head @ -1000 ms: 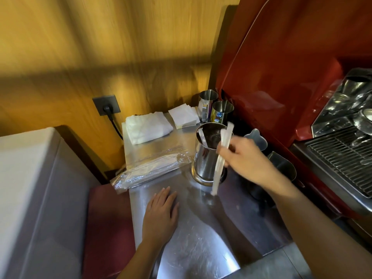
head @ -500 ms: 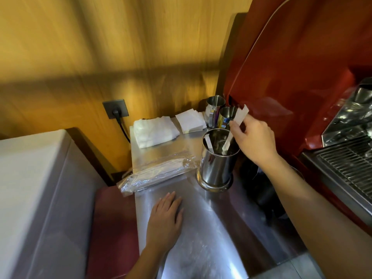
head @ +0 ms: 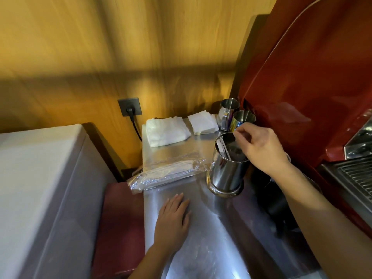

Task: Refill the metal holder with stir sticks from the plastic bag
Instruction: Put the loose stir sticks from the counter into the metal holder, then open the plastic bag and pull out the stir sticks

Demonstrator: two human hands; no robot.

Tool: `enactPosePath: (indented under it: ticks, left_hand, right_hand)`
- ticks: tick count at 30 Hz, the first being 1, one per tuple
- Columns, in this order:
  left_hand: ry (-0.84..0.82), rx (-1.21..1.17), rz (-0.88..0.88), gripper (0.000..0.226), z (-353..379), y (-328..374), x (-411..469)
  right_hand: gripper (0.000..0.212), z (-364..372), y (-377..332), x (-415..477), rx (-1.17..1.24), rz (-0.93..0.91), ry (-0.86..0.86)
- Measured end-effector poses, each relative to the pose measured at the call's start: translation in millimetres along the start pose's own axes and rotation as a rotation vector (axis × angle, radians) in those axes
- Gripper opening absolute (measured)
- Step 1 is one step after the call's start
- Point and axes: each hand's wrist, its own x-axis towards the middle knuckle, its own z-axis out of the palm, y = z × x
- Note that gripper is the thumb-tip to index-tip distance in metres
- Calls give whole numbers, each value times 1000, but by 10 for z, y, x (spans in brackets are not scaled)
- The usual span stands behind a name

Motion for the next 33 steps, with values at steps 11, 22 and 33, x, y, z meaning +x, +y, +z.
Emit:
enactPosePath:
  ticks: [11,22,33]
  left_hand:
    - [120,-113,-122,25,-617,82,466]
    - [106,72,-194,39,-663,-306,753]
    - [-39,406,-180,52,-525,-492,894]
  right_hand:
    - [16,803,-292,-116,-25,-175,-290]
    - [31,1706,-197,-36,-196,-252,-509]
    - [49,2139,156,25,-374,-284,-713]
